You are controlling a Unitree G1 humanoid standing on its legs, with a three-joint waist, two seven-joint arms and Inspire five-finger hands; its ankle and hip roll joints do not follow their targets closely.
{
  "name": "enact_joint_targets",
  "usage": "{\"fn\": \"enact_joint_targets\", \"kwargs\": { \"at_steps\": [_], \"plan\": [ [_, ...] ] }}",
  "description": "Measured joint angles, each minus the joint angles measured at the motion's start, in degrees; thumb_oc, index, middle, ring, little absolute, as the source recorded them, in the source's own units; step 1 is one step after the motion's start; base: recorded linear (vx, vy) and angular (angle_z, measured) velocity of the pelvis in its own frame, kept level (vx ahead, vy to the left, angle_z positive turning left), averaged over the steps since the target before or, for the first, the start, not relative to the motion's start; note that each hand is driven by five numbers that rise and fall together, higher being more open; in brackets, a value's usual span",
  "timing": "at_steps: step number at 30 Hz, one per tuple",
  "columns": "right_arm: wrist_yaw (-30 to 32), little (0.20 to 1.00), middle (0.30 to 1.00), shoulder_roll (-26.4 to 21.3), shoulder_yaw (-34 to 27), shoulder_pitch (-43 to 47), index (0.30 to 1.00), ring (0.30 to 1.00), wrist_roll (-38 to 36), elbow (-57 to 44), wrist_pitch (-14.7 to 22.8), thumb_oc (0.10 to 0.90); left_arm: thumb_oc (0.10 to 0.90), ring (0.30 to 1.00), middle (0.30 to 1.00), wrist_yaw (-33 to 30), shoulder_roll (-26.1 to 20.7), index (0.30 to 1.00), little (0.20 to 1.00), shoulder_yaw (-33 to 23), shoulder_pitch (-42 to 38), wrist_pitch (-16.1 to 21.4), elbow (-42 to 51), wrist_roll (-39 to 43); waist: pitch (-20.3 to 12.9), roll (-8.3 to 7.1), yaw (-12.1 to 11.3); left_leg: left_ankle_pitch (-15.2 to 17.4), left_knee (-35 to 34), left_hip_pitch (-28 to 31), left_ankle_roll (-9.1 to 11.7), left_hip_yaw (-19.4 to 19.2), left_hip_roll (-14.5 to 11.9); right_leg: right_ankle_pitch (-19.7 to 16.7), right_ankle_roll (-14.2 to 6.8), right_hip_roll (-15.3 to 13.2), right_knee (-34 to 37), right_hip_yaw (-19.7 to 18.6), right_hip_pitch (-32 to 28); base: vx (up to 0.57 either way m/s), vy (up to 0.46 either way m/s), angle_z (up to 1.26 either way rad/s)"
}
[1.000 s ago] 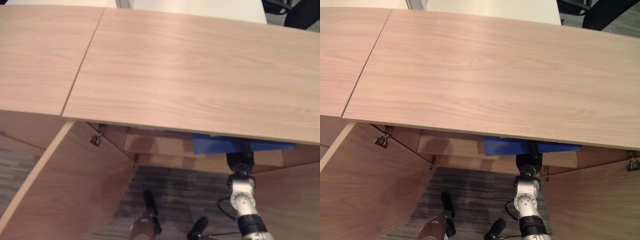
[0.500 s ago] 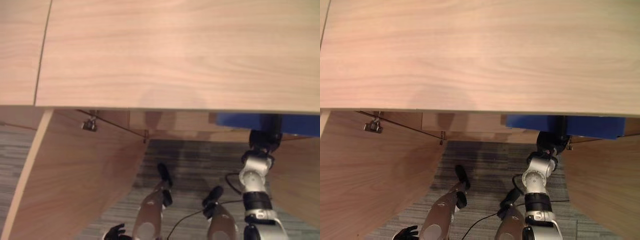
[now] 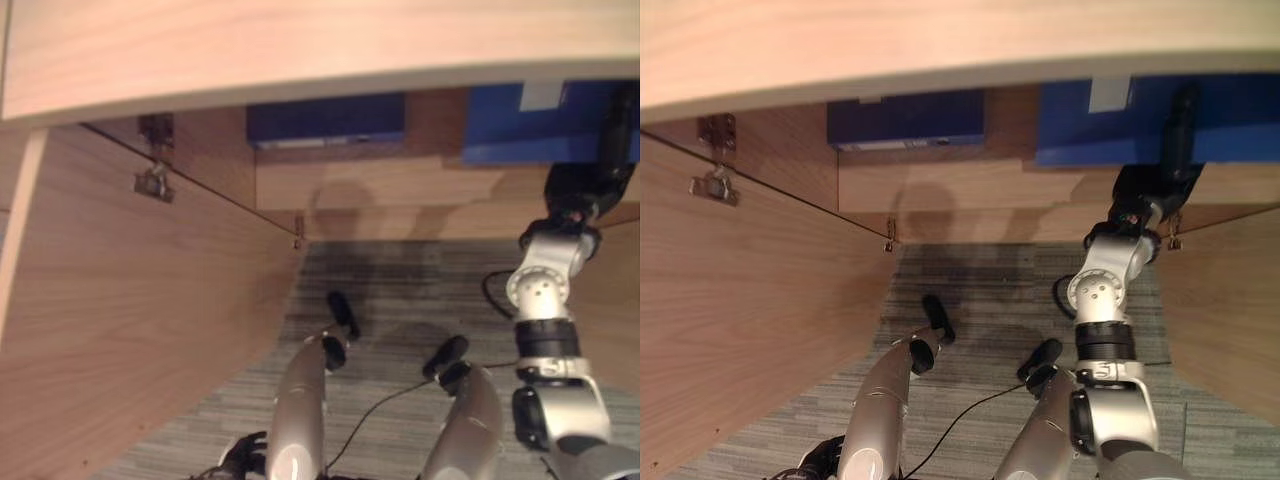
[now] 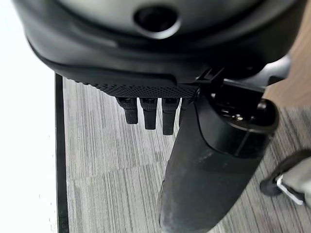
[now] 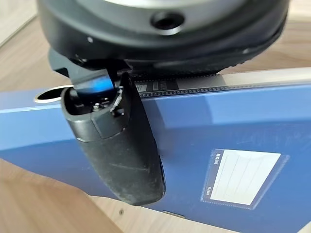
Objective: Put the empty folder in the office cabinet
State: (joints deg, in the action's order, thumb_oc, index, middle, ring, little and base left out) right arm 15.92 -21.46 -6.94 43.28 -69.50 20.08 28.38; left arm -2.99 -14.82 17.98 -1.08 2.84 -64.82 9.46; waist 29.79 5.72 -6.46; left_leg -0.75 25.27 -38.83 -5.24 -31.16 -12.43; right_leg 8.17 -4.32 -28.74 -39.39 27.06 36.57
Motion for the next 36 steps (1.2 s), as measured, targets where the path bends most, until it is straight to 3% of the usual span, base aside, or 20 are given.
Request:
{"fn": "enact_joint_targets", "kwargs": {
  "at_steps": [6, 11, 21, 26, 36],
  "plan": [
    [3.8, 0.300, 0.300, -1.9, 1.9, 1.8, 0.300, 0.300, 2.9, -0.3, -1.2, 0.400, 0.800, 0.900, 0.900, -1.3, 1.0, 0.900, 0.900, 0.3, -0.7, 0.1, 0.2, 1.5, 1.1, -0.24, -0.9, -0.2, 1.3, -4.1, 0.4, 0.2, -1.4, 0.8, 2.3, -0.8, -2.5, 2.1, 3.1, -0.02, -0.055, 0.10],
    [4.7, 0.300, 0.300, -2.4, 2.8, 2.4, 0.300, 0.300, 4.3, -2.2, -1.3, 0.400, 0.800, 0.900, 0.900, -2.7, 0.6, 0.900, 0.900, 0.3, -2.5, -1.0, -1.4, 1.5, 1.2, -0.45, -1.3, -0.1, 2.7, -6.3, 0.4, 0.0, -1.4, 1.4, 2.3, -2.0, -4.2, 2.4, 5.0, 0.00, -0.016, 0.10],
    [5.4, 0.300, 0.300, -1.3, 6.2, 11.5, 0.300, 0.300, -0.7, -0.5, -0.2, 0.400, 0.800, 0.900, 0.900, -4.8, -0.2, 0.900, 0.900, 0.4, -5.4, -0.4, 0.7, 1.5, 1.2, -0.89, -2.1, -0.1, 1.9, -5.2, 0.0, 0.1, -1.0, 1.2, 2.4, -1.9, -2.9, 3.4, 3.0, 0.01, 0.000, 0.01],
    [5.7, 0.300, 0.300, -1.5, 5.9, 19.1, 0.300, 0.300, -3.2, 4.5, 2.5, 0.400, 0.800, 0.900, 0.900, -5.5, -0.4, 0.900, 0.900, 0.3, -5.4, -0.4, 0.5, 1.6, 1.2, -0.92, -2.2, -2.1, -0.8, -3.0, -2.1, -0.2, 0.0, 0.7, 2.1, -1.6, -1.4, 4.1, 1.0, 0.00, -0.001, 0.01],
    [6.6, 0.300, 0.300, -3.1, 5.0, 21.4, 0.300, 0.300, -5.3, 10.4, 3.7, 0.400, 0.800, 0.900, 0.900, -5.5, -1.0, 0.900, 0.900, 0.4, -5.4, -0.4, 0.4, 1.6, 1.2, -0.97, -2.2, -3.3, -2.3, -2.5, -2.7, 0.5, 0.6, 0.7, 2.0, -1.5, -0.9, 5.4, -0.2, 0.00, -0.008, 0.04]
  ]
}}
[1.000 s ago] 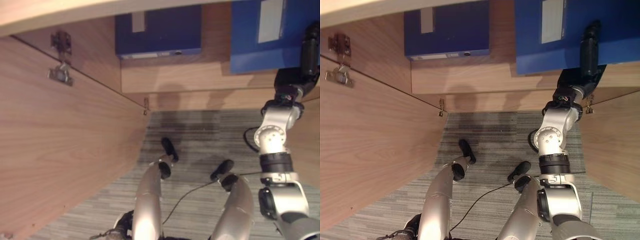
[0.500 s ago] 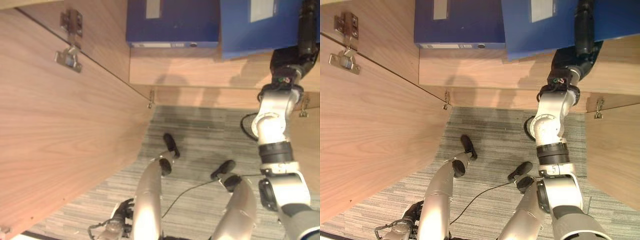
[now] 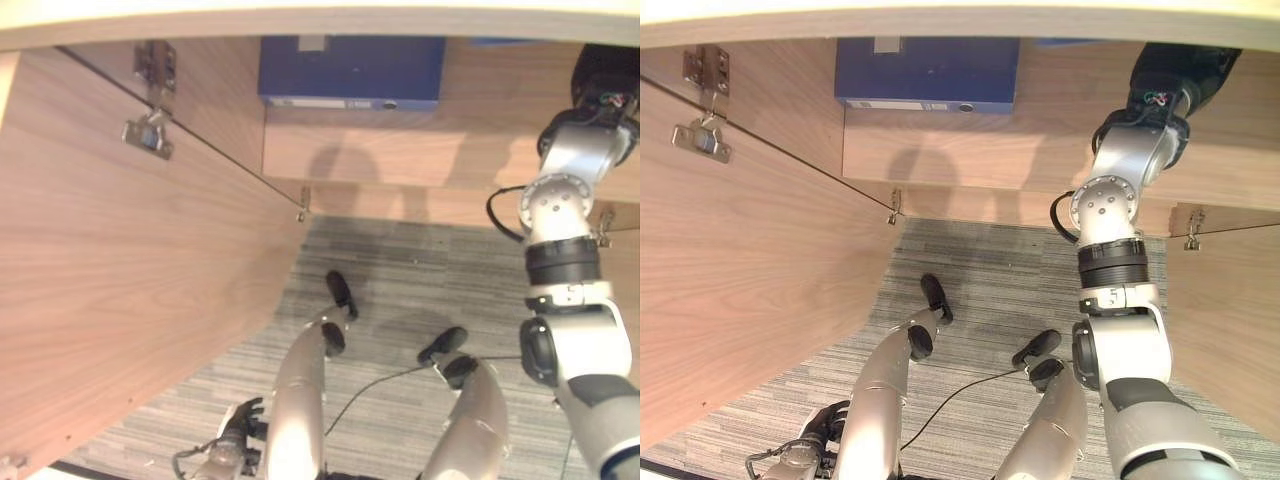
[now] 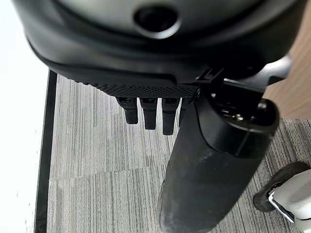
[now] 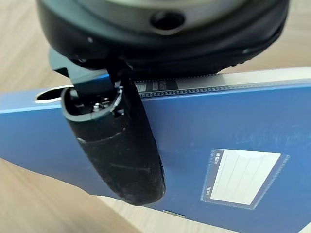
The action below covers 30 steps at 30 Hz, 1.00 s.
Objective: Put the empty folder in the office cabinet
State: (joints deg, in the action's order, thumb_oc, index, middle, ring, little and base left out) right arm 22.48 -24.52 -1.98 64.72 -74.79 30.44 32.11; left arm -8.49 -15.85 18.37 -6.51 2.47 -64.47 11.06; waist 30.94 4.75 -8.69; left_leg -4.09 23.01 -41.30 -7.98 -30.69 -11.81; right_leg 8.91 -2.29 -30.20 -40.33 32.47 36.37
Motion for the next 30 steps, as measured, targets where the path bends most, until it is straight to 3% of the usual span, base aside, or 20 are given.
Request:
{"fn": "enact_joint_targets", "kwargs": {
  "at_steps": [1, 2, 3, 13, 24, 27, 30],
  "plan": [
    [0.1, 0.300, 0.300, -0.3, -0.1, 0.0, 0.300, 0.300, -0.2, 1.1, 0.0, 0.400, 0.800, 0.900, 0.900, 0.0, -0.2, 0.900, 0.900, 0.0, 0.0, 0.0, 0.0, 0.0, 0.0, 0.00, 0.0, -0.2, -0.6, 0.1, 0.4, 0.0, 0.1, -0.1, 0.1, 0.0, 0.1, 0.1, 0.0, -0.02, -0.006, 0.03],
    [0.1, 0.575, 0.575, -0.5, 0.0, 0.0, 0.575, 0.575, -0.2, 1.9, 0.0, 0.584, 0.800, 0.900, 0.900, 0.0, -0.3, 0.900, 0.900, 0.0, 0.0, 0.0, 0.0, 0.0, 0.0, 0.00, 0.0, -0.4, -1.0, 0.2, 0.5, 0.0, 0.1, -0.2, 0.1, 0.0, 0.2, 0.1, 0.1, 0.00, 0.000, 0.00],
    [0.3, 0.900, 0.900, -0.8, 0.0, 0.1, 0.900, 0.900, -0.3, 3.4, -0.1, 0.800, 0.800, 0.900, 0.900, 0.0, -0.7, 0.900, 0.900, 0.2, 0.0, 0.0, -0.2, 0.0, 0.0, 0.00, 0.0, -0.8, -1.8, 0.4, 1.0, -0.1, 0.2, -0.4, 0.0, 0.1, 0.4, 0.1, 0.1, 0.00, 0.000, 0.00],
    [-0.6, 0.900, 0.900, -0.4, 3.5, 0.0, 0.900, 0.900, -3.3, 4.1, -3.1, 0.800, 0.800, 0.900, 0.900, 0.0, -1.5, 0.900, 0.900, 0.5, -1.9, -0.9, -0.8, 0.2, 0.0, 0.00, 0.6, -2.0, -4.3, 1.8, 2.8, -0.7, 0.1, -0.8, 0.1, 1.2, 1.6, 0.0, 0.1, -0.01, -0.013, -0.05],
    [-5.9, 0.900, 0.900, 0.4, 5.6, -0.2, 0.900, 0.900, -4.3, 3.8, -6.8, 0.800, 0.800, 0.900, 0.900, 0.5, -1.4, 0.900, 0.900, 0.4, -4.0, -0.8, -0.2, 2.1, 0.0, -0.07, 1.0, -2.4, -5.3, 4.8, 1.7, -2.1, 0.0, -1.8, -0.6, 1.9, 3.5, -0.6, -2.1, 0.01, 0.012, -0.05],
    [-8.4, 0.900, 0.900, -2.2, 8.4, -0.2, 0.900, 0.900, -4.7, 4.1, -10.7, 0.800, 0.800, 0.900, 0.900, 0.8, -1.5, 0.900, 0.900, -0.1, -3.9, -0.8, -0.3, 2.1, 0.0, -0.34, 1.6, -2.6, -6.2, 5.4, 1.6, -2.3, 0.0, -2.3, -0.5, 2.5, 4.6, -0.3, -2.7, 0.00, -0.005, -0.01],
    [-10.8, 0.900, 0.900, -3.0, 11.3, -0.7, 0.900, 0.900, -4.7, 5.3, -14.1, 0.800, 0.800, 0.900, 0.900, 1.9, -1.8, 0.900, 0.900, -0.5, -3.8, -0.9, -0.8, 2.0, -0.3, -2.05, 2.2, -3.1, -8.6, 7.5, 2.2, -2.9, 0.4, -3.1, -0.9, 3.0, 6.4, -0.4, -4.0, 0.02, -0.018, -0.09]
  ]
}}
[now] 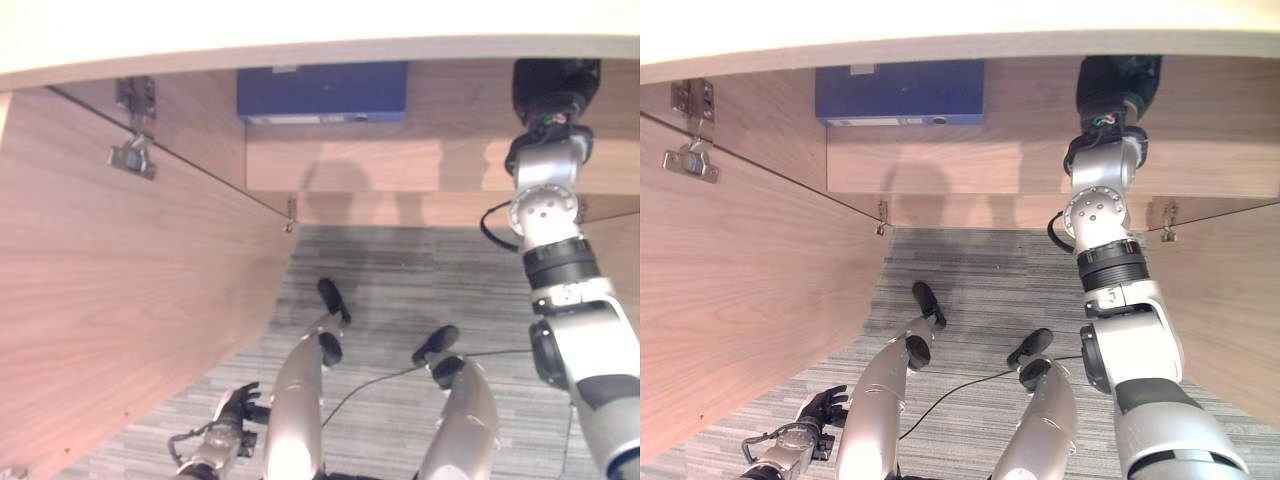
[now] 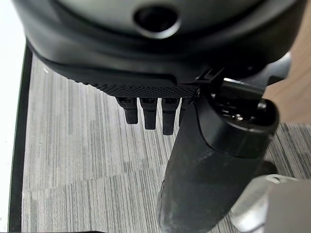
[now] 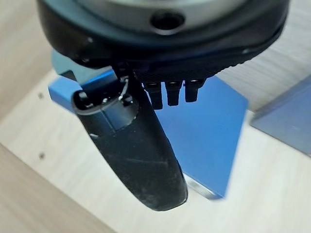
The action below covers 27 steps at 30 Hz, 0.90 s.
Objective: Put the empty folder in the office cabinet
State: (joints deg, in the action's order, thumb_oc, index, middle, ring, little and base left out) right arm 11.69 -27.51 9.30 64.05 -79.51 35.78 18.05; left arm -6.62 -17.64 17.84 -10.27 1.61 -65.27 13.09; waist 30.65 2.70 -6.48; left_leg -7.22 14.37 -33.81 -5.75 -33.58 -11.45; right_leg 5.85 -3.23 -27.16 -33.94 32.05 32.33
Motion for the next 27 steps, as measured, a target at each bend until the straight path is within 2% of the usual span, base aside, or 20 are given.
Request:
{"fn": "enact_joint_targets", "kwargs": {
  "at_steps": [3, 4, 5, 6, 7, 8, 9, 10, 11, 13, 16, 18, 20, 27],
  "plan": [
    [-1.0, 0.900, 0.900, -0.4, 0.4, 0.0, 0.900, 0.900, 0.0, 0.9, -1.4, 0.800, 0.800, 0.900, 0.900, 1.0, 0.0, 0.900, 0.900, 0.0, 0.0, 0.2, 0.5, 0.0, -0.2, -0.70, 0.2, -0.8, -2.3, 1.1, 1.1, -0.3, 0.6, -0.3, -0.5, 0.4, 1.6, 0.3, -0.6, -0.04, -0.239, -0.04],
    [-1.2, 0.900, 0.900, -1.1, 0.8, -1.0, 0.900, 0.900, 0.0, 0.6, -1.7, 0.800, 0.800, 0.900, 0.900, 1.1, 0.8, 0.900, 0.900, 0.8, -0.3, 0.3, 0.4, -0.3, -0.1, -0.45, 0.8, -1.6, -2.4, 1.0, 1.2, 0.9, 0.9, -1.0, 0.1, 1.3, 0.6, -0.5, -1.4, -0.05, -0.342, 0.33],
    [-2.2, 0.900, 0.900, -2.6, 1.4, -3.5, 0.900, 0.900, 0.2, -0.9, -1.6, 0.800, 0.800, 0.900, 0.900, 0.3, 1.2, 0.900, 0.900, 1.7, -0.9, 0.2, -0.3, -0.5, 0.0, 0.55, 1.5, -3.0, -2.9, 0.8, 0.3, 3.9, 1.5, 1.2, 0.2, 3.1, -2.6, -3.1, -2.2, 0.02, -0.027, 1.21],
    [-3.7, 0.900, 0.900, -5.6, 3.2, -11.1, 0.900, 0.900, 0.7, -3.5, -3.4, 0.800, 0.800, 0.900, 0.900, 1.4, -2.5, 0.900, 0.900, 2.3, -0.3, 1.0, 1.3, -1.0, -1.2, -1.20, 3.5, -3.5, -5.9, 0.6, 3.1, 6.6, 2.3, 6.8, -1.6, 8.1, -2.4, -11.6, 0.3, -0.01, -0.016, 1.26],
    [-3.6, 0.900, 0.900, -5.9, 3.7, -11.1, 0.900, 0.900, 0.8, -2.5, -4.4, 0.800, 0.800, 0.900, 0.900, 1.8, -3.8, 0.900, 0.900, 2.3, -0.2, 1.8, 1.4, -1.3, -1.2, -3.03, 3.2, -3.7, -6.6, 0.5, 3.1, 6.6, 2.8, 6.0, -0.5, 9.0, -2.8, -13.1, 2.3, -0.01, -0.027, 0.98],
    [-3.5, 0.900, 0.900, -6.2, 3.5, -10.1, 0.900, 0.900, 1.0, -0.8, -5.1, 0.800, 0.800, 0.900, 0.900, 1.7, -4.2, 0.900, 0.900, 2.1, -0.6, 2.1, 1.6, -1.8, -1.3, -3.53, 3.0, -2.3, -6.7, -0.8, 5.1, 6.7, 2.5, 6.2, -0.1, 9.4, -2.1, -13.5, 3.5, 0.00, -0.043, 0.01],
    [-3.7, 0.900, 0.900, -7.8, 4.3, -7.0, 0.900, 0.900, 1.5, 1.9, -6.3, 0.800, 0.800, 0.900, 0.900, 1.8, -4.0, 0.900, 0.900, 2.4, -2.1, 2.0, 1.8, -2.2, -1.2, -4.26, 2.5, -0.9, -2.0, -3.4, 3.8, 7.4, 2.6, 3.6, 1.2, 8.6, 0.7, -12.5, 5.1, 0.00, -0.034, -0.12],
    [-3.9, 0.900, 0.900, -10.0, 7.5, -5.0, 0.900, 0.900, 2.1, 3.6, -7.9, 0.800, 0.800, 0.900, 0.900, 2.3, -3.5, 0.900, 0.900, 2.4, -1.9, 2.0, 1.8, -2.2, -1.1, -3.78, 2.0, 0.2, -0.7, -2.3, 3.5, 7.5, 2.7, 2.8, 1.3, 8.9, 1.3, -12.3, 5.5, 0.00, -0.026, -0.07],
    [-4.2, 0.900, 0.900, -12.6, 10.2, -4.3, 0.900, 0.900, 3.1, 3.8, -9.5, 0.800, 0.800, 0.900, 0.900, 2.6, -3.4, 0.900, 0.900, 2.4, -1.9, 2.1, 1.9, -2.2, -0.8, -3.15, 2.7, -0.5, -2.6, -2.2, 3.3, 7.4, 3.2, 2.0, 0.7, 9.0, 1.7, -11.6, 5.6, 0.01, -0.010, 0.05],
    [-5.6, 0.900, 0.900, -16.8, 14.1, -4.3, 0.900, 0.900, 5.9, 5.8, -13.0, 0.800, 0.800, 0.900, 0.900, 2.4, -3.4, 0.900, 0.900, 2.3, -1.9, 2.2, 1.5, -2.2, -0.6, -3.07, 2.7, -2.1, -3.9, -2.2, 1.8, 7.9, 3.2, 1.1, 0.8, 9.5, 3.4, -10.5, 4.7, 0.01, 0.001, 0.11],
    [-9.1, 0.900, 0.900, -22.6, 24.2, -1.7, 0.900, 0.900, 15.5, 10.8, -17.5, 0.800, 0.800, 0.900, 0.900, 3.2, -3.6, 0.900, 0.900, 3.0, -1.8, 2.4, 1.8, -2.2, -0.5, -2.91, 2.6, -2.1, -4.4, -1.8, 1.7, 8.3, 3.4, 0.3, 0.5, 10.0, 5.4, -9.4, 3.4, 0.00, 0.027, 0.03],
    [-11.7, 0.900, 0.900, -23.9, 26.8, 0.5, 0.900, 0.900, 20.4, 11.9, -19.5, 0.800, 0.800, 0.900, 0.900, 3.8, -3.6, 0.900, 0.900, 3.4, -1.8, 2.6, 1.9, -2.2, -0.5, -2.91, 3.2, -2.3, -5.1, -1.0, 1.3, 8.2, 3.6, -0.4, 0.2, 10.1, 6.5, -9.4, 2.5, -0.01, 0.033, -0.03],
    [-14.9, 0.900, 0.900, -26.8, 34.3, 3.9, 0.900, 0.900, 26.1, 11.6, -21.3, 0.800, 0.800, 0.900, 0.900, 4.7, -4.1, 0.900, 0.900, 3.6, -1.8, 2.6, 3.0, -2.2, -0.5, -2.91, 3.3, -2.4, -5.9, 0.0, 1.1, 7.6, 3.8, -1.0, 0.1, 10.1, 7.2, -9.6, 1.7, -0.01, 0.033, -0.07],
    [-20.0, 0.900, 0.900, -29.3, 40.2, 5.9, 0.900, 0.900, 35.3, 9.1, -23.4, 0.800, 0.800, 0.900, 0.900, 6.0, -6.4, 0.900, 0.900, 5.1, -1.4, 3.5, 5.3, -2.2, -0.5, -2.88, 3.4, -2.6, -7.0, 1.2, 0.5, 7.0, 4.7, -1.5, -0.4, 9.5, 7.6, -10.4, 1.6, 0.00, 0.030, -0.02]
  ]
}}
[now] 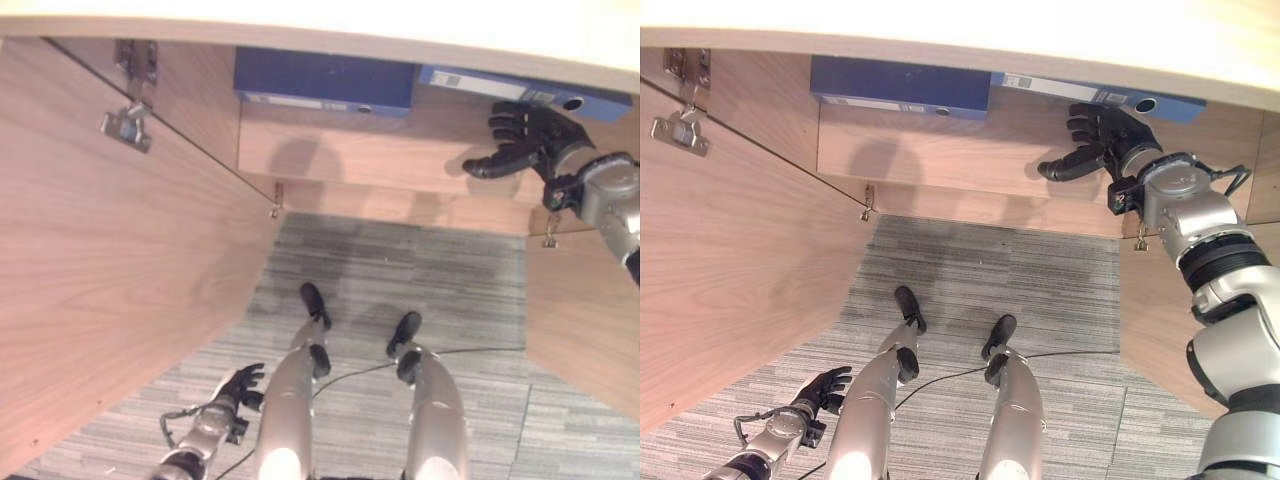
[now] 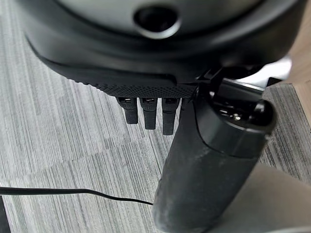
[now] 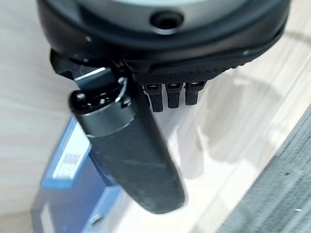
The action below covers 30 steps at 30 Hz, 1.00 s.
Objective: Put the empty folder in the office cabinet
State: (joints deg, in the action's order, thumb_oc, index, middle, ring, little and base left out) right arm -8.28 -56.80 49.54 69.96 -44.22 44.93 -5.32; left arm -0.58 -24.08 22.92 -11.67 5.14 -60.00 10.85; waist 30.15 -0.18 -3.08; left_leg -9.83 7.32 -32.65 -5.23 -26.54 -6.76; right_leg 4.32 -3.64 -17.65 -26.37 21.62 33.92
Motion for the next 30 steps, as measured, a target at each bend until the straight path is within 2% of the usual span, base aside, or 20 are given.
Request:
{"fn": "enact_joint_targets", "kwargs": {
  "at_steps": [8, 10, 12, 14, 15, 23, 24, 30],
  "plan": [
    [-3.8, 0.900, 0.900, -2.3, 8.8, 4.8, 0.900, 0.900, 8.4, -2.2, 0.0, 0.800, 0.800, 0.900, 0.900, 1.1, -0.3, 0.900, 0.900, -0.4, 0.2, 0.0, 1.3, 0.1, 0.0, 0.03, 0.3, -0.4, -1.4, 0.1, -0.3, -0.5, 1.0, -1.1, -0.5, -0.5, 0.6, -0.5, 0.6, 0.00, 0.004, 0.00],
    [-4.4, 0.900, 0.900, -2.4, 9.4, 5.7, 0.900, 0.900, 10.5, -2.3, 0.0, 0.800, 0.800, 0.900, 0.900, 1.2, -0.3, 0.900, 0.900, -0.4, 0.2, 0.0, 1.3, 0.1, 0.0, 0.03, 0.2, -0.5, -1.6, 0.1, -0.2, -0.5, 1.0, -1.3, -0.5, -0.5, 0.7, -0.5, 0.6, 0.00, 0.000, 0.00],
    [-5.6, 0.900, 0.900, -4.1, 15.1, 8.4, 0.900, 0.900, 13.4, -5.0, -0.1, 0.800, 0.800, 0.900, 0.900, 1.3, -0.5, 0.900, 0.900, -0.4, 0.5, -0.1, 2.2, 0.1, 0.0, 0.03, 0.2, -0.6, -1.8, 0.1, -0.1, -0.6, 1.1, -1.4, -0.5, -0.5, 0.9, -0.5, 0.7, 0.00, 0.000, 0.00],
    [-6.8, 0.900, 0.900, -4.7, 15.9, 9.0, 0.900, 0.900, 15.0, -6.0, -0.1, 0.800, 0.800, 0.900, 0.900, 1.3, -0.5, 0.900, 0.900, -0.4, 0.6, 0.0, 2.3, 0.1, 0.0, 0.03, 0.2, -0.6, -1.8, 0.1, -0.1, -0.5, 1.1, -1.4, -0.5, -0.5, 0.9, -0.5, 0.6, 0.00, 0.000, 0.00],
    [-7.9, 0.900, 0.900, -4.9, 18.4, 10.9, 0.900, 0.900, 16.8, -5.9, 0.0, 0.800, 0.800, 0.900, 0.900, 1.6, -0.7, 0.900, 0.900, -0.4, 0.6, -0.1, 2.3, 0.1, 0.0, 0.03, 0.3, -0.7, -1.9, 0.1, -0.2, -0.6, 1.1, -1.5, -0.5, -0.5, 1.0, -0.5, 0.6, 0.00, 0.000, 0.00],
    [-8.6, 0.900, 0.900, -4.9, 19.1, 12.1, 0.900, 0.900, 23.7, -5.1, 0.1, 0.800, 0.800, 0.900, 0.900, 2.7, -1.6, 0.900, 0.900, -0.9, 1.3, -0.1, 2.5, 0.2, 0.0, 0.05, 0.4, -1.2, -2.8, 0.7, -1.0, -1.3, 1.6, -2.6, -1.0, -0.5, 2.5, -1.0, 0.3, 0.00, 0.009, -0.03],
    [-8.6, 0.900, 0.900, -5.7, 19.5, 12.0, 0.900, 0.900, 24.6, -8.9, -0.6, 0.800, 0.800, 0.900, 0.900, 2.7, -1.7, 0.900, 0.900, -1.4, 1.5, -0.1, 2.6, 0.2, 0.0, 0.11, 1.2, -1.2, -2.9, 0.9, -1.0, -1.3, 1.8, -2.6, -1.2, -0.5, 2.7, -1.0, -0.1, 0.00, 0.000, 0.00],
    [-10.7, 0.900, 0.900, -6.1, 19.3, 10.0, 0.900, 0.900, 25.1, -18.1, 0.0, 0.800, 0.800, 0.900, 0.900, 2.6, -1.7, 0.900, 0.900, -3.1, 1.1, -0.8, 3.8, 0.1, 0.0, 0.18, 2.1, -1.3, -3.9, 4.0, -0.8, -1.4, 1.7, -3.1, -1.4, 0.1, 4.5, -0.9, -3.4, 0.05, -0.009, -0.03]
  ]
}}
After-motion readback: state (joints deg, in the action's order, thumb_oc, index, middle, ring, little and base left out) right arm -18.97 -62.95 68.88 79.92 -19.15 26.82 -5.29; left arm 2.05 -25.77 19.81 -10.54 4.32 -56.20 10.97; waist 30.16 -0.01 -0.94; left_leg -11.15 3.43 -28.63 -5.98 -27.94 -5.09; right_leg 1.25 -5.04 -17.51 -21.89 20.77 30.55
